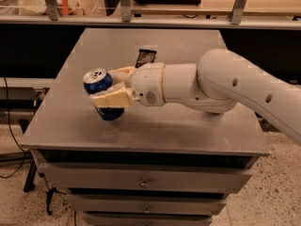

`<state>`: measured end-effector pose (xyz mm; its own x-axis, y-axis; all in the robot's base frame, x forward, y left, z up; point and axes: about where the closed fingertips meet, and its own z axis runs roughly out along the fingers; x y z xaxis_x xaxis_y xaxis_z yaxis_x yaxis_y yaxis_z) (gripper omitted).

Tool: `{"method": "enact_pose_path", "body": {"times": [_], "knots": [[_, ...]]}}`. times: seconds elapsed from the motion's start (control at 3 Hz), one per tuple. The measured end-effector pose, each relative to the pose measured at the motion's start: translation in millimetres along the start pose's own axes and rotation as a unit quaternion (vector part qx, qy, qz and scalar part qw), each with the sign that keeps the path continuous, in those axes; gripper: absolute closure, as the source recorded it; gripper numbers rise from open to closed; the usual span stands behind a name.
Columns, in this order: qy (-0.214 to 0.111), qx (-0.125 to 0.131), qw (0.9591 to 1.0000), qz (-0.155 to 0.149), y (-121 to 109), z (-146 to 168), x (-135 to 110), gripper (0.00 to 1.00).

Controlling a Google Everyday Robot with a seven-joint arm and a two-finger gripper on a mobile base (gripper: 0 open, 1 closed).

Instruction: Place pepsi can upright

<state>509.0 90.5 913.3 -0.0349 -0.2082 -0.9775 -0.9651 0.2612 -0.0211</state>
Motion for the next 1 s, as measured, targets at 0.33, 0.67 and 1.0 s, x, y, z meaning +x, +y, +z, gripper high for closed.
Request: {"method": "enact_pose_path", "body": {"times": [0.33,0.67,1.0], "knots": [[-0.021,-0.005,0.9998,0.001,-2.1,-1.3,3.0,1.0],[-0.039,0.001,0.9992,0.002,-5.2,-3.6,6.1,0.85],[-0.049,0.007,0.9988,0.0,-8.3,-5.6,8.1,0.62]]}}
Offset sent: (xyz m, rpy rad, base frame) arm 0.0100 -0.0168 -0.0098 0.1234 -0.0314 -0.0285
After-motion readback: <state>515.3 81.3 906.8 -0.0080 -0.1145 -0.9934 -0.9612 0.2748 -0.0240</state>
